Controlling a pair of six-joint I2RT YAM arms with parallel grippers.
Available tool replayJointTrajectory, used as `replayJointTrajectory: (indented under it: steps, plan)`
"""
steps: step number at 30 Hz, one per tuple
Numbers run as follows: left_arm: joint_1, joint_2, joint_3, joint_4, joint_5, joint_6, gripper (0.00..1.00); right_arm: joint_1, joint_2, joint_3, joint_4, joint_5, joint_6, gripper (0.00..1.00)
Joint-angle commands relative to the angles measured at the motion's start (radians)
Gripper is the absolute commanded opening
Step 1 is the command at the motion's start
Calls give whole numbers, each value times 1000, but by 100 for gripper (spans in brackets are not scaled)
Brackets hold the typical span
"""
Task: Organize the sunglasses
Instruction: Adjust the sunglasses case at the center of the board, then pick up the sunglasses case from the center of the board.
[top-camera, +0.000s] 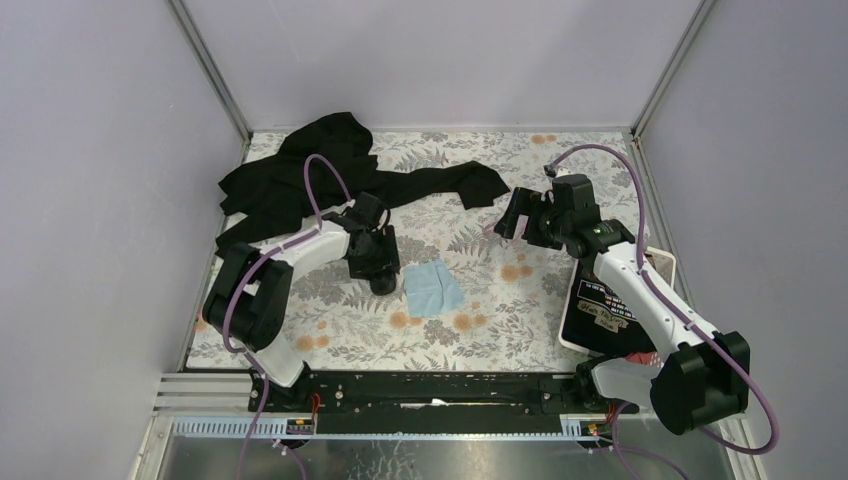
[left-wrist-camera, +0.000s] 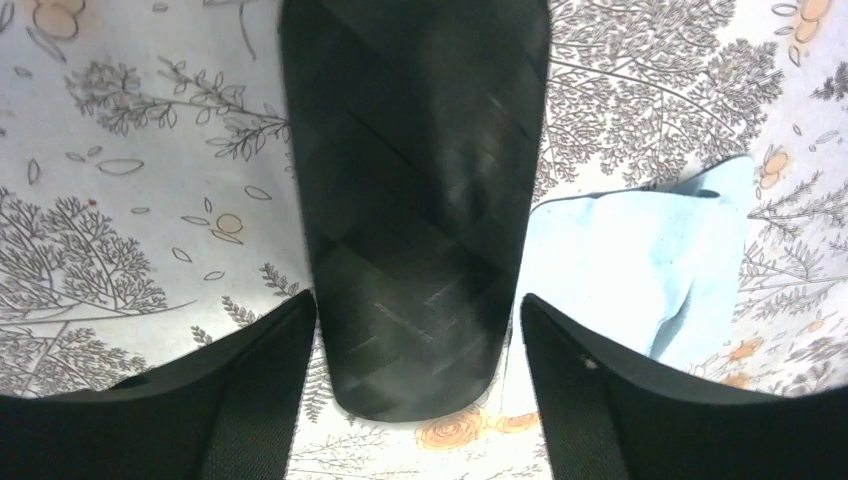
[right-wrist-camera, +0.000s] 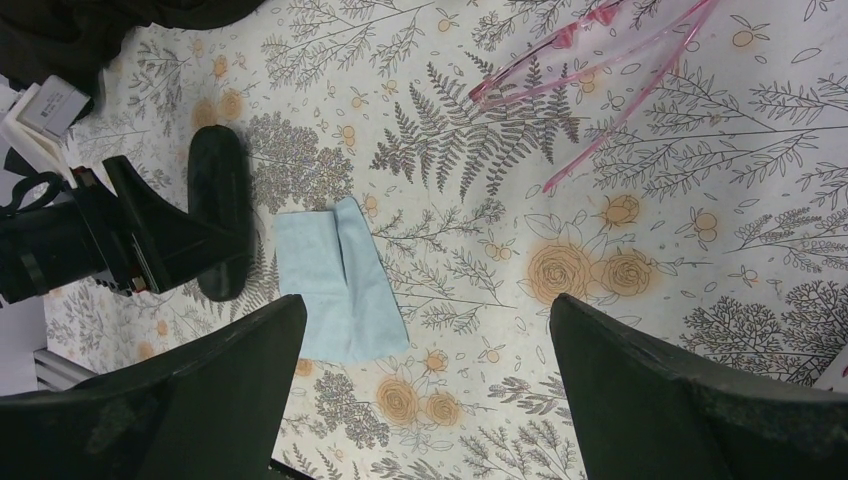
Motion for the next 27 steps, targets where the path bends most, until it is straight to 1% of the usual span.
replayJointTrajectory:
  steps: [1, 2, 4, 9, 11, 15, 20, 22, 25, 27]
  plan:
    - [2, -26, 49, 41, 12, 59, 84, 7, -8, 20, -6, -16, 5, 100]
    - [2, -26, 56, 34, 9, 62, 87, 7, -10, 20, -7, -14, 2, 100]
    - [2, -26, 73, 19, 5, 68, 89, 7, -10, 21, -10, -13, 0, 100]
    - [7, -57, 113, -23, -7, 82, 90, 16, -7, 22, -6, -12, 18, 100]
    - [24, -85, 128, -41, -4, 86, 90, 53, -1, 25, 6, 9, 34, 100]
    - [110, -150, 142, -72, 17, 91, 90, 235, 41, 45, 29, 150, 65, 100]
    - [218, -221, 126, -118, 4, 73, 90, 447, 188, 133, 41, 308, 102, 100]
    - [266, -248, 107, -137, 12, 49, 90, 521, 275, 198, 33, 369, 104, 100]
    - [376, -282, 69, -156, 94, 20, 90, 586, 430, 338, -31, 413, 124, 100]
    - [445, -307, 43, -171, 99, 8, 90, 628, 538, 448, -60, 437, 126, 100]
